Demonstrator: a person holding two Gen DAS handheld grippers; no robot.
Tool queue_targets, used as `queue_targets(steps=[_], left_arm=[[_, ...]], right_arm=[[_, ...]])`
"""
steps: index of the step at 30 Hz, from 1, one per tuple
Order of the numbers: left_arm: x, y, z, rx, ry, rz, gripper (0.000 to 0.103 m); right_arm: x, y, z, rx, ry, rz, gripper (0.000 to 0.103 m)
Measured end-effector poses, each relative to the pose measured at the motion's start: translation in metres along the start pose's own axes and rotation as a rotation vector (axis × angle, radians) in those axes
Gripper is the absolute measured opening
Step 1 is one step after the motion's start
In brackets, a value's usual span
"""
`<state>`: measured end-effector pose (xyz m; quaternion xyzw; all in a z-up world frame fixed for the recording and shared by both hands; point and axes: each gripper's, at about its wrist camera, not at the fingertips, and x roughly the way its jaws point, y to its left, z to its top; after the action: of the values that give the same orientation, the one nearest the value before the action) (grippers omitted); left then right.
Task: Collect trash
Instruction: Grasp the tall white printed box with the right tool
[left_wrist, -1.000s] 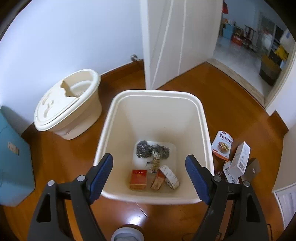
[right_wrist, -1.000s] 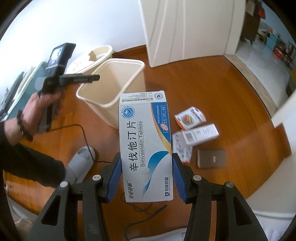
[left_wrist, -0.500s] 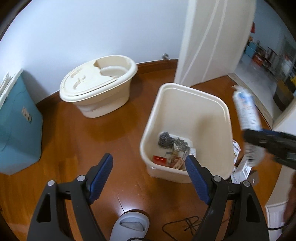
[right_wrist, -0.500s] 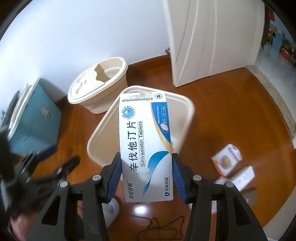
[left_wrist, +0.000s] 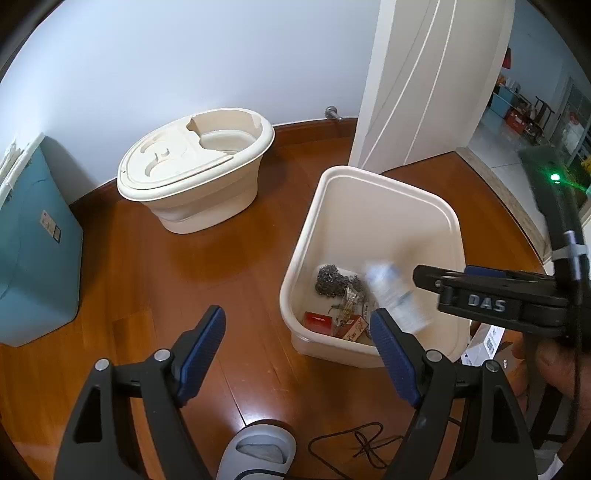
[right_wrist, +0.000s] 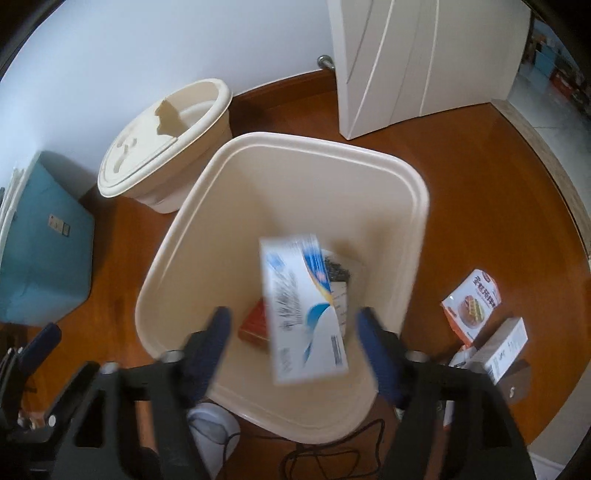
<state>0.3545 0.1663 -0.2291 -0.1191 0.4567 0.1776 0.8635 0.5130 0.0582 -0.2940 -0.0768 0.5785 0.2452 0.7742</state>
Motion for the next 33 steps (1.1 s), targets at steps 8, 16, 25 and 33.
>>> queue_targets(steps=[8,16,25,33], left_arm=[[-0.003,-0.022,-0.002,0.036,-0.024,-0.019,0.080],[-0.001,-0.099,-0.012,0.153,-0.083,-0.094,0.080],[0.021,-0.144,-0.024,0.176,-0.097,-0.131,0.080],[0.038,-0.184,-0.035,0.242,-0.090,-0.157,0.080]], right_arm=[[-0.073,-0.091,-0.048,0.056,-0.067,0.007,0.080],[-0.038,-0.333,-0.132,0.765,-0.020,-0.091,0.080],[0.078,-0.407,-0.145,0.995,0.100,-0.104,0.081],[0.153,-0.398,-0.143,0.934,0.261,-0.096,0.063]])
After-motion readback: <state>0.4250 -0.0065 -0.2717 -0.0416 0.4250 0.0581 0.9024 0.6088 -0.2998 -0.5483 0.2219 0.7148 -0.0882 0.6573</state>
